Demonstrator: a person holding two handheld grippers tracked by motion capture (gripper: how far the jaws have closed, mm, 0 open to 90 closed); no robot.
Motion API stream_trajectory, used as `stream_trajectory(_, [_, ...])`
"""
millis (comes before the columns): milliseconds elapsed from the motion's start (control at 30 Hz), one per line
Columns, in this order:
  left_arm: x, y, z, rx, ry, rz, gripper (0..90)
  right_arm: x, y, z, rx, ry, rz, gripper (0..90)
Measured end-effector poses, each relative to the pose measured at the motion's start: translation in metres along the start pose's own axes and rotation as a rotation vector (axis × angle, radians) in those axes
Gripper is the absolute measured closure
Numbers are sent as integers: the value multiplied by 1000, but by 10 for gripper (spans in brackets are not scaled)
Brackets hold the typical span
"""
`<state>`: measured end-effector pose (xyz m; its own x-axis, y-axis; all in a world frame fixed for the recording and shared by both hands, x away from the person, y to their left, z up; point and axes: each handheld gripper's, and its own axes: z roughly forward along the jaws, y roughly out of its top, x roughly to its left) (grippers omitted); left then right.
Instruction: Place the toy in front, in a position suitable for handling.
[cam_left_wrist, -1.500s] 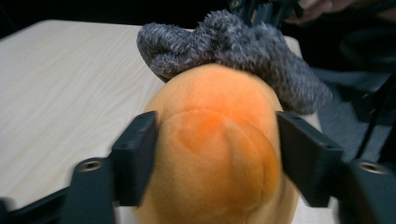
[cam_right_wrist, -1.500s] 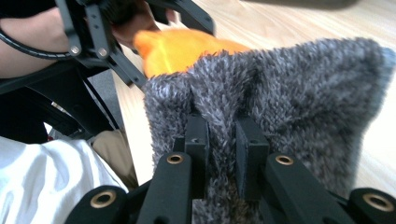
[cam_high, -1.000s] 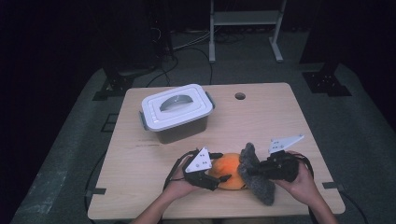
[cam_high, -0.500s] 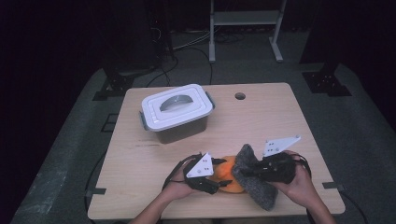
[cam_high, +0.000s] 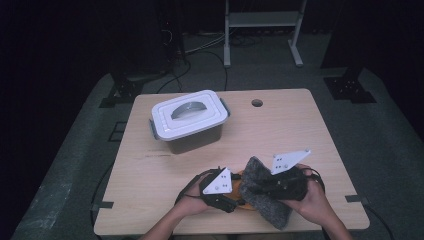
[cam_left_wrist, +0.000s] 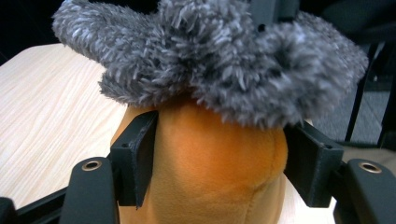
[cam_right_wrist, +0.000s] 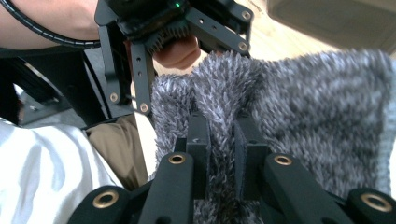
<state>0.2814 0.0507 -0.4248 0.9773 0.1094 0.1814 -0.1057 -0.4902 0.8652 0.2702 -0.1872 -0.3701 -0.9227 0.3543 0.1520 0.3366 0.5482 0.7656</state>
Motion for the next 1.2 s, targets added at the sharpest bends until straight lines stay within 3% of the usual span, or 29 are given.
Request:
stream_trajectory(200, [13,-12,-9,15,-4,-41,330,-20,-19,-13,-11,-41,77,778])
stream_trajectory(300, [17,-14,-11,17,-1,-77,276,-30,-30,-12,-12,-29,130,778])
stream_trajectory(367, [17,-9,-11,36,5,-82,206,-31,-31,-9,-13,-15,134,779])
stream_trajectory(433, [16,-5,-9,27,1,-116,155,-28,-29,-7,-6,-21,119,779])
stream_trajectory(500, [16,-4,-8,26,5,-119,148,-25,-26,-5,0,-16,103,778])
stream_trajectory(600, [13,-4,-9,38,38,-78,293,-21,-21,-4,10,-40,82,779])
stream_trajectory(700, [9,-2,-8,21,92,-30,429,-20,-17,-8,-31,-68,79,780])
stream_trajectory(800, [5,1,-5,10,144,-2,453,-19,-12,-9,-69,-81,76,780])
stream_trajectory(933, [13,-4,-6,7,112,-45,393,-25,-18,-6,-76,-69,99,780])
stream_trajectory(1000, [15,-3,-7,12,80,-98,304,-28,-22,-4,-78,-46,112,780])
stream_trajectory(1100, [16,3,-6,34,61,-127,181,-25,-20,1,-70,-26,102,779])
stream_trajectory(1133, [15,3,-6,33,64,-116,184,-23,-19,3,-66,-13,92,779])
stream_trajectory(1200, [15,0,-7,37,56,-92,280,-21,-18,4,-57,-12,85,778])
